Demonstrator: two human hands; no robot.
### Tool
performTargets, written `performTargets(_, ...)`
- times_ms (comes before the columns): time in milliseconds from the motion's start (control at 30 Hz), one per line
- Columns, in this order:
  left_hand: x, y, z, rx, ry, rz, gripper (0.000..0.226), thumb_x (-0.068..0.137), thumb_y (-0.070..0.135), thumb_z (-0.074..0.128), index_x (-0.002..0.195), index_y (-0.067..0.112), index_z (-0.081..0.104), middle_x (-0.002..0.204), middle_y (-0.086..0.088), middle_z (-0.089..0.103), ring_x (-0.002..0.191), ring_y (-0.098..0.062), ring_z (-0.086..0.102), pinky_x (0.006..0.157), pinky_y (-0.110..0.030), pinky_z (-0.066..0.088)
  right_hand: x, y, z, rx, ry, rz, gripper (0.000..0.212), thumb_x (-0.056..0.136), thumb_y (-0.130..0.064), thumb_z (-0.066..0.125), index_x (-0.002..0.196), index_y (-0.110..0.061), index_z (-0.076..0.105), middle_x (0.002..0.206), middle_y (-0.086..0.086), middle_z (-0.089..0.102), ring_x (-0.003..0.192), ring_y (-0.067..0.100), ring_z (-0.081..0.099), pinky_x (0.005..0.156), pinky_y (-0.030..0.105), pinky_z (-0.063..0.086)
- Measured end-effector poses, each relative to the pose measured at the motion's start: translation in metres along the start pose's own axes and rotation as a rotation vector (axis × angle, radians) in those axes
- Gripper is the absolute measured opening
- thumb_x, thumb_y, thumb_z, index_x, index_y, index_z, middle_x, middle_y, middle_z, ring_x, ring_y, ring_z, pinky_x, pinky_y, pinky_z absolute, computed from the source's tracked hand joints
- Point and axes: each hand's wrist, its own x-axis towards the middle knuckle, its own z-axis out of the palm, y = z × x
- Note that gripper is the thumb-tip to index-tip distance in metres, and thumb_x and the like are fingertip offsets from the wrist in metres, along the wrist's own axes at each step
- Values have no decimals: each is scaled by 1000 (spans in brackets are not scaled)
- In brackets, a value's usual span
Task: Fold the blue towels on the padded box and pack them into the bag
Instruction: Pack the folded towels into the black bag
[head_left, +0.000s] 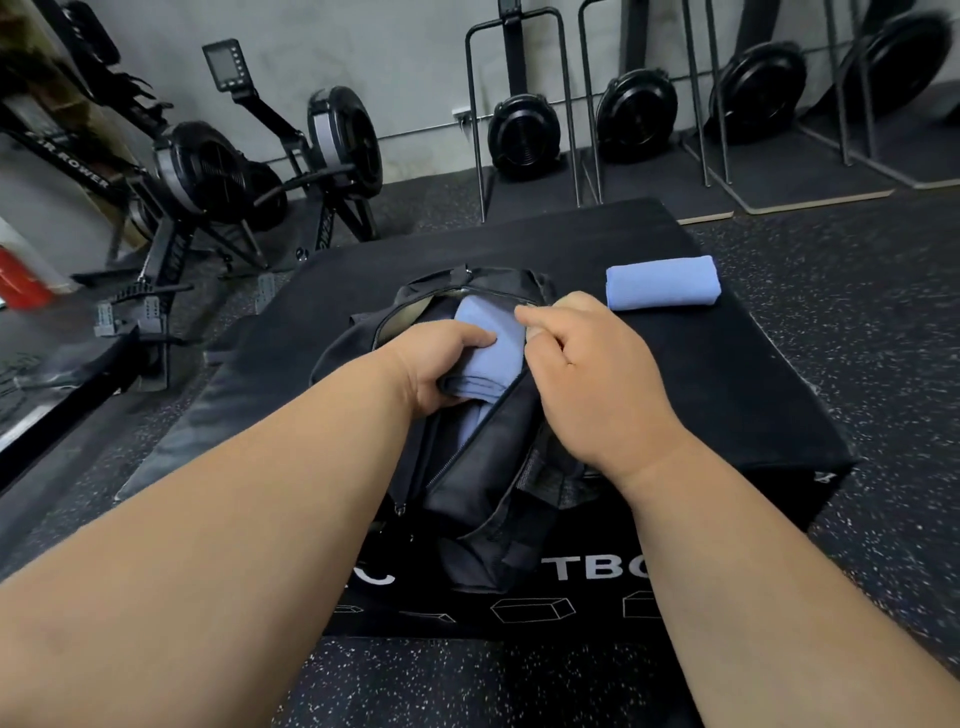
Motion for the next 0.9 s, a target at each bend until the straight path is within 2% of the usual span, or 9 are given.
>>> performTargets(100, 8, 0, 6, 103, 45, -17, 36, 99, 21, 66, 130, 2, 65, 115, -19, 76, 77, -24, 72, 53, -25, 56, 0, 0, -1, 26, -31, -7, 46, 104, -31, 44, 146, -25, 62, 113, -11, 57, 108, 9, 57, 96, 33, 48)
performTargets(267, 21, 4, 9, 51, 108, 46, 32, 101, 23, 68, 124, 2, 65, 105, -15, 76, 80, -24, 75, 61, -30, 59, 3, 1, -1, 50, -34, -6, 60, 94, -39, 35, 146, -26, 62, 112, -11, 57, 108, 9, 57, 97, 37, 49)
performTargets(367, 29, 2, 7, 458, 217, 135, 57, 94, 42, 73, 134, 3, 60, 125, -13, 71, 108, -31, 69, 98, -43, 57, 3, 2, 1, 49, -28, -7, 61, 93, -40, 34, 145, -26, 63, 112, -11, 57, 107, 10, 57, 95, 38, 49)
performTargets(400, 27, 3, 7, 657, 268, 163, 63, 94, 47, 71, 138, 3, 57, 128, -13, 68, 114, -33, 66, 102, -43, 54, 3, 3, 1, 51, -27, -3, 61, 93, -40, 34, 145, -27, 63, 111, -11, 56, 106, 9, 57, 94, 37, 49)
performTargets(467, 20, 4, 6, 893, 345, 210, 68, 98, 52, 63, 144, 3, 51, 134, -14, 65, 119, -35, 62, 97, -38, 50, 3, 5, 2, 58, -29, 8, 62, 91, -40, 33, 145, -29, 63, 109, -13, 55, 104, 8, 56, 93, 35, 49)
performTargets(600, 6, -11, 2, 916, 433, 406, 59, 93, 52, 64, 138, 15, 55, 126, -6, 69, 102, -27, 62, 82, -36, 48, 3, 7, 4, 70, -16, 5, 62, 91, -39, 34, 144, -29, 63, 108, -15, 54, 103, 5, 55, 89, 30, 47)
performTargets(700, -8, -23, 5, 985, 398, 496, 61, 91, 53, 70, 144, 24, 58, 138, -6, 61, 117, -29, 62, 96, -39, 52, 2, 10, 5, 73, -7, 4, 53, 97, -34, 40, 144, -29, 64, 110, -15, 55, 104, 5, 56, 90, 31, 48)
performTargets(833, -15, -30, 7, 1321, 472, 470, 55, 98, 62, 56, 144, 32, 58, 158, -11, 41, 142, -37, 35, 118, -42, 29, 0, 14, 6, 63, 10, -1, 41, 105, -26, 49, 143, -29, 64, 113, -14, 57, 106, 7, 58, 92, 32, 49)
performTargets(900, -12, -34, 6, 1285, 345, 429, 56, 104, 57, 50, 152, 27, 48, 162, -17, 36, 148, -37, 30, 122, -43, 26, -1, 15, 5, 60, 11, -2, 41, 105, -27, 49, 143, -29, 64, 115, -14, 58, 108, 6, 58, 93, 32, 49)
